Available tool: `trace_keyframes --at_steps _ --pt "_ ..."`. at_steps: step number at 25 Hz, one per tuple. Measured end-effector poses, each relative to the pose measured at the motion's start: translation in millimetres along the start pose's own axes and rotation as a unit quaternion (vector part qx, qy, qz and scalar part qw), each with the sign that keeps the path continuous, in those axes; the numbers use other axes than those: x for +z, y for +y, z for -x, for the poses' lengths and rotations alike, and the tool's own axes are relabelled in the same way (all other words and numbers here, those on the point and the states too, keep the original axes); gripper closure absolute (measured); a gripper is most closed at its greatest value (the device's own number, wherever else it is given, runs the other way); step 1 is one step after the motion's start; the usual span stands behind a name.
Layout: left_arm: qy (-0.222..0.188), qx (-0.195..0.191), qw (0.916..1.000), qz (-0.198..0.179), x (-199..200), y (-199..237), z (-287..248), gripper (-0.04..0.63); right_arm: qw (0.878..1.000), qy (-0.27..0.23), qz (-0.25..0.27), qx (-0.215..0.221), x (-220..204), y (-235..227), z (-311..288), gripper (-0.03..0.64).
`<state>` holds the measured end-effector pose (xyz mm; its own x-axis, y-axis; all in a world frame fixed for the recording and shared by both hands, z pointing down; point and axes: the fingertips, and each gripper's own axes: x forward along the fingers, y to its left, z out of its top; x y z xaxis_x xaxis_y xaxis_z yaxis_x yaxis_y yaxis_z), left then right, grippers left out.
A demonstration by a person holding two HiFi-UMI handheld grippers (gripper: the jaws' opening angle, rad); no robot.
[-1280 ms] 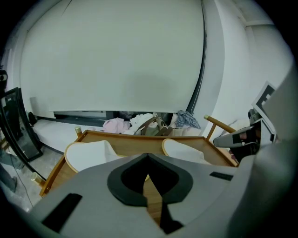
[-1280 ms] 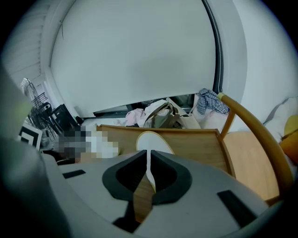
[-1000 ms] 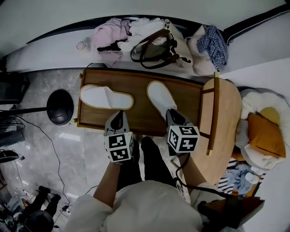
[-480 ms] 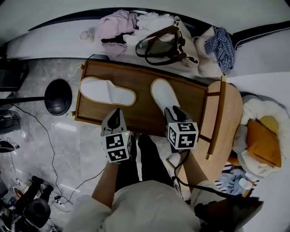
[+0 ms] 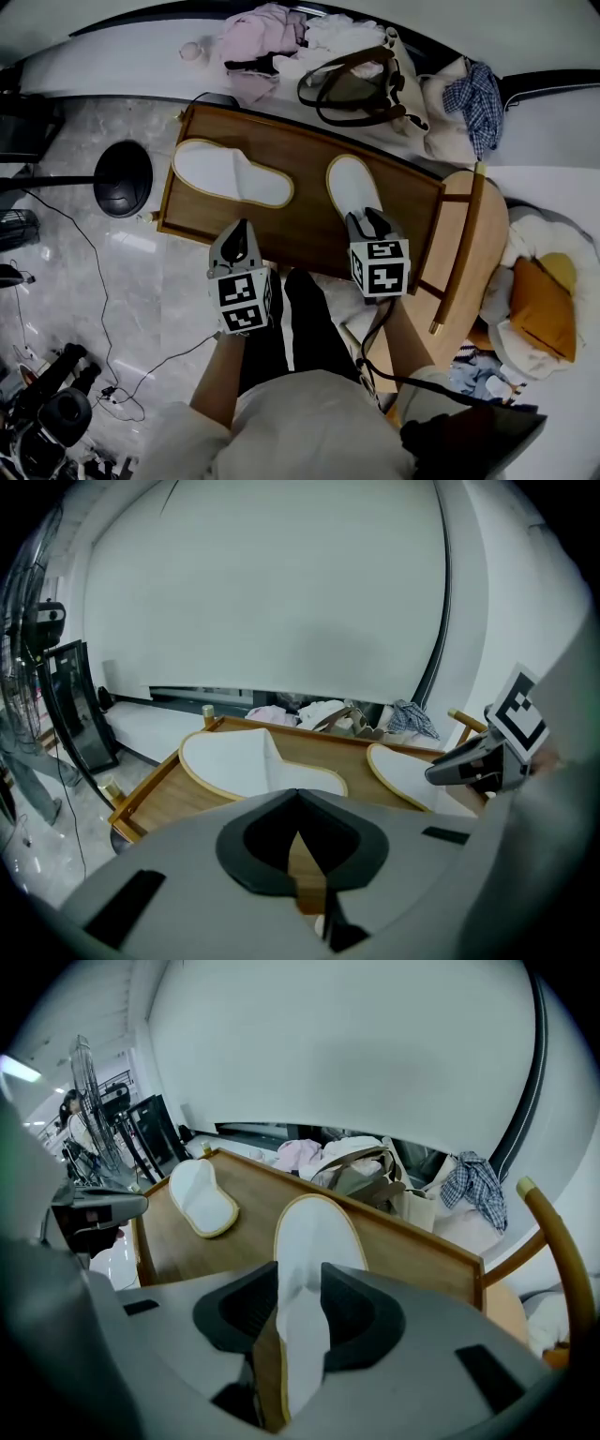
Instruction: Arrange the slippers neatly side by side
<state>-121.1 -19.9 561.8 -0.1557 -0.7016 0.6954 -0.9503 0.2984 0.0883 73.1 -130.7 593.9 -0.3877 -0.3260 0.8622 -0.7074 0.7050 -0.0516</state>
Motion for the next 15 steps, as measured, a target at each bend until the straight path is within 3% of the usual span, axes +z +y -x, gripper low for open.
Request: trace_keyframes --at_steps 4,15 --pt "0.000 0.007 1.0000 0.005 -3.1 4.9 1.4 0.591 1.000 0.007 0.000 -0.002 -1.7 0.5 -5.4 0.464" --pt "-0.001 0.010 0.9999 0.004 -4.9 8.6 1.2 0.591 1.000 0.012 -0.004 -0.025 -2.1 -5.8 -9.4 0.552"
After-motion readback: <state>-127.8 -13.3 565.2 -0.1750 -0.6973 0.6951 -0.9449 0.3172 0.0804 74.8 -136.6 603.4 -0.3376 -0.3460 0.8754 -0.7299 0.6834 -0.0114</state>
